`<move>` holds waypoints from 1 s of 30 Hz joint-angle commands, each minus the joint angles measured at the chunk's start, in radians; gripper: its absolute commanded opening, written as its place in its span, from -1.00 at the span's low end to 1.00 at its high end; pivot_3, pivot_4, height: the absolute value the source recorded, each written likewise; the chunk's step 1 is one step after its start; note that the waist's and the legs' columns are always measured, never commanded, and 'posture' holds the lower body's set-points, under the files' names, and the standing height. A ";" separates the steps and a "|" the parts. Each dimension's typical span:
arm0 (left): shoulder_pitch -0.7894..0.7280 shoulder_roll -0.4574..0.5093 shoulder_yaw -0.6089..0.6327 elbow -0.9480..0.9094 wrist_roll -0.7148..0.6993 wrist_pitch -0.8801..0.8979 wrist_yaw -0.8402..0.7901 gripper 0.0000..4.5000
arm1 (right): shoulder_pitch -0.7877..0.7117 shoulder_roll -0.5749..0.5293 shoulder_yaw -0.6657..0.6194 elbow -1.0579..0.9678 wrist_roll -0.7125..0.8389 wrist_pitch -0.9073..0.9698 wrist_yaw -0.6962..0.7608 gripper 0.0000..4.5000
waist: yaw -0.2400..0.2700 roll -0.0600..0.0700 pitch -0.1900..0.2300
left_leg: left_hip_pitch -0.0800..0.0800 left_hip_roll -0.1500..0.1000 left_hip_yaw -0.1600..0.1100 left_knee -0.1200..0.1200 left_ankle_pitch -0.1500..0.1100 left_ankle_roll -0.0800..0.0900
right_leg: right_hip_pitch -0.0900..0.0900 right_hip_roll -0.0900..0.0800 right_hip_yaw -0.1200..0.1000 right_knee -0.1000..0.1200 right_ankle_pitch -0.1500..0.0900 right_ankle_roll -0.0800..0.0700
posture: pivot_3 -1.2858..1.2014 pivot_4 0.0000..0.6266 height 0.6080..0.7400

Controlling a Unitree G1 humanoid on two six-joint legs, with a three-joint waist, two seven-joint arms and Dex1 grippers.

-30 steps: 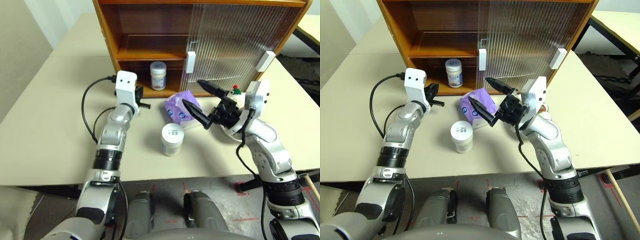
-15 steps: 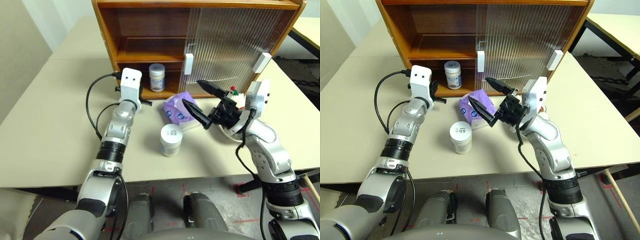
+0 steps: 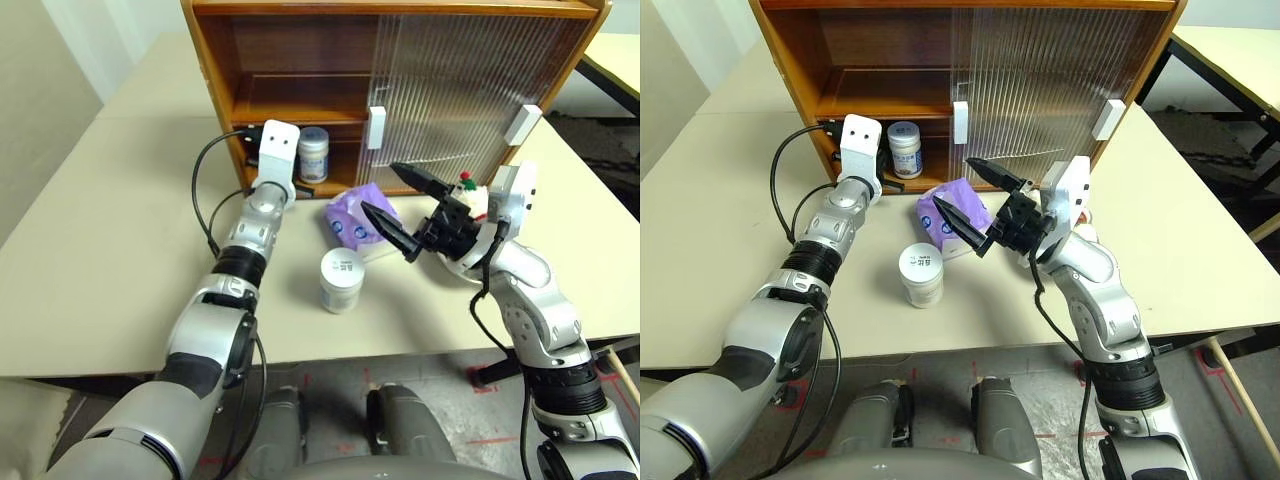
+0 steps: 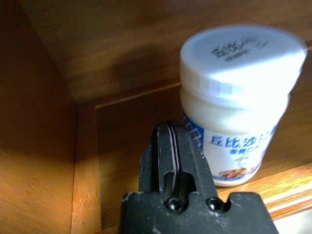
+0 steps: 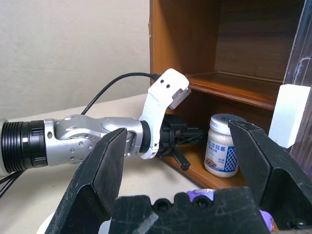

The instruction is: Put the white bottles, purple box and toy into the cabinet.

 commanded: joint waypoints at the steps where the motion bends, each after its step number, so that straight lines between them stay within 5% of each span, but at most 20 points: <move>1: -0.042 0.005 -0.002 0.088 0.015 -0.037 0.021 -0.98 | 0.015 -0.004 0.005 -0.029 -0.001 0.009 -0.007 1.00 | 0.000 0.000 0.000 | 0.000 0.000 0.000 0.000 0.000 0.000 | 0.000 0.000 0.000 0.000 0.000 0.000 | -0.03 -0.84 1.00; 30: -0.178 -0.070 -0.043 0.344 0.051 -0.202 -0.114 -0.98 | 0.043 -0.024 -0.002 -0.072 0.000 0.015 -0.044 1.00 | -0.010 0.000 0.000 | -0.006 -0.001 0.000 0.006 0.000 0.001 | -0.004 0.000 -0.001 0.001 0.002 0.002 | -0.08 -0.85 1.00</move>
